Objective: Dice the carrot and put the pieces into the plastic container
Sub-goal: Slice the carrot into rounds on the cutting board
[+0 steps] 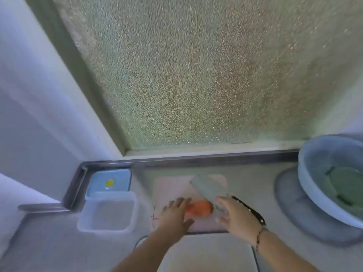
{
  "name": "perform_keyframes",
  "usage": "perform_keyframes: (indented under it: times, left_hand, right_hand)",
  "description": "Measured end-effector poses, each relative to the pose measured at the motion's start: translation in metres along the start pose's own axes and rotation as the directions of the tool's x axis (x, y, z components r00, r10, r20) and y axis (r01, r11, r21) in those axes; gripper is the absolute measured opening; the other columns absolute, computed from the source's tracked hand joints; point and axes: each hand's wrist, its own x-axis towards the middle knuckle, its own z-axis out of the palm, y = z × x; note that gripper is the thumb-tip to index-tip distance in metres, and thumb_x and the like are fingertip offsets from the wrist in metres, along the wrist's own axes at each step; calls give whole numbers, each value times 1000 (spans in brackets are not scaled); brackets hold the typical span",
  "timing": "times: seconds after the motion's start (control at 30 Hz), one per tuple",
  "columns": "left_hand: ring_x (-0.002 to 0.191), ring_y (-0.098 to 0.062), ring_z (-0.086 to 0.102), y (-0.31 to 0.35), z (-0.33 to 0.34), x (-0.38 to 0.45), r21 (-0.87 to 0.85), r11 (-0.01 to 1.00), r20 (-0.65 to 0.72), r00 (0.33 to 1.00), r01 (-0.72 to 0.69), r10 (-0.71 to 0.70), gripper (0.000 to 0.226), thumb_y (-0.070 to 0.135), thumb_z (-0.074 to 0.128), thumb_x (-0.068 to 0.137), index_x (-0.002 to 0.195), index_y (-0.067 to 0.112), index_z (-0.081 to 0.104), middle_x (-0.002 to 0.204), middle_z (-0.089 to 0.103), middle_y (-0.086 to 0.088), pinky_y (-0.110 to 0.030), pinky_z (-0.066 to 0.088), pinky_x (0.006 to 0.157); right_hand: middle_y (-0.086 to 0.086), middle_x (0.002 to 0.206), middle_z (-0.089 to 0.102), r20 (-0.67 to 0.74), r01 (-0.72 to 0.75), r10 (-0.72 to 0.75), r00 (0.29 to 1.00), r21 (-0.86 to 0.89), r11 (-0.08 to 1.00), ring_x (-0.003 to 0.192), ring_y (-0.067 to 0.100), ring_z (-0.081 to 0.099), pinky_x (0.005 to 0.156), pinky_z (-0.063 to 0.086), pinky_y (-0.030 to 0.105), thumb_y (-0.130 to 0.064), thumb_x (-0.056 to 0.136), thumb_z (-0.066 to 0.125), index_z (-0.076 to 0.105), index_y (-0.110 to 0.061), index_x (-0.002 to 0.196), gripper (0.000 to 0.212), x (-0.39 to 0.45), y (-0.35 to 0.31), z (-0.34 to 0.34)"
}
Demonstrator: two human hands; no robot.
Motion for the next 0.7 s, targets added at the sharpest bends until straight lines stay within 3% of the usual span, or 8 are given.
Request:
perform_keyframes:
  times: [0.1,0.2,0.3,0.4,0.5,0.6,0.7]
  left_hand:
    - [137,-22,37,-1,6,14,60,998,11,999,-32,32,56,39,52,100,153,31,34,153,40,6,-35,35,109]
    - [133,-22,41,-2,12,18,16,1000,1,1000,-24,24,52,30,55,99,149,26,43,147,47,4,-36,37,105]
    - [125,-25,46,-1,15,-1,-85,996,-93,996,-15,7,48,24,58,95,142,20,51,139,54,1,-39,41,100]
    - [110,-28,54,-2,28,-45,-208,976,-191,981,-66,26,45,28,58,88,131,17,59,125,63,-2,-44,50,88]
    - [94,-18,55,-1,54,-99,-214,960,-327,939,-181,105,41,40,57,84,121,25,55,109,66,5,-35,56,72]
    - [97,-12,51,3,81,-135,-122,966,-335,925,-229,178,44,44,55,83,123,26,53,110,64,8,-26,54,72]
    - [98,-16,51,8,99,-146,-29,981,-317,932,-194,175,46,44,53,80,122,24,53,111,59,8,-28,46,76]
  right_hand:
    - [-3,154,28,-37,40,-48,998,-179,983,137,17,34,110,33,26,-24,95,53,30,-24,147,57,10,-4,15]
    - [4,154,26,-97,74,-121,988,-395,916,134,27,35,99,45,40,-23,97,49,32,-22,145,51,18,-15,35]
    - [7,143,43,-108,147,-195,975,-348,926,125,28,46,96,47,41,-15,94,55,45,-17,139,46,19,-15,47]
    - [7,120,59,-168,307,-358,918,-267,913,107,27,56,85,55,43,-8,76,76,58,-15,123,51,-4,-6,60]
    - [2,118,53,-191,394,-438,878,-229,890,105,18,48,83,54,36,-8,68,75,52,-20,121,60,-50,-1,82]
    - [-1,118,45,-177,430,-468,866,-214,877,104,16,45,80,55,34,-15,69,65,49,-22,121,54,-84,7,105]
    - [0,121,44,-150,403,-429,891,-177,898,106,17,45,83,56,37,-13,67,72,48,-21,121,60,-96,13,120]
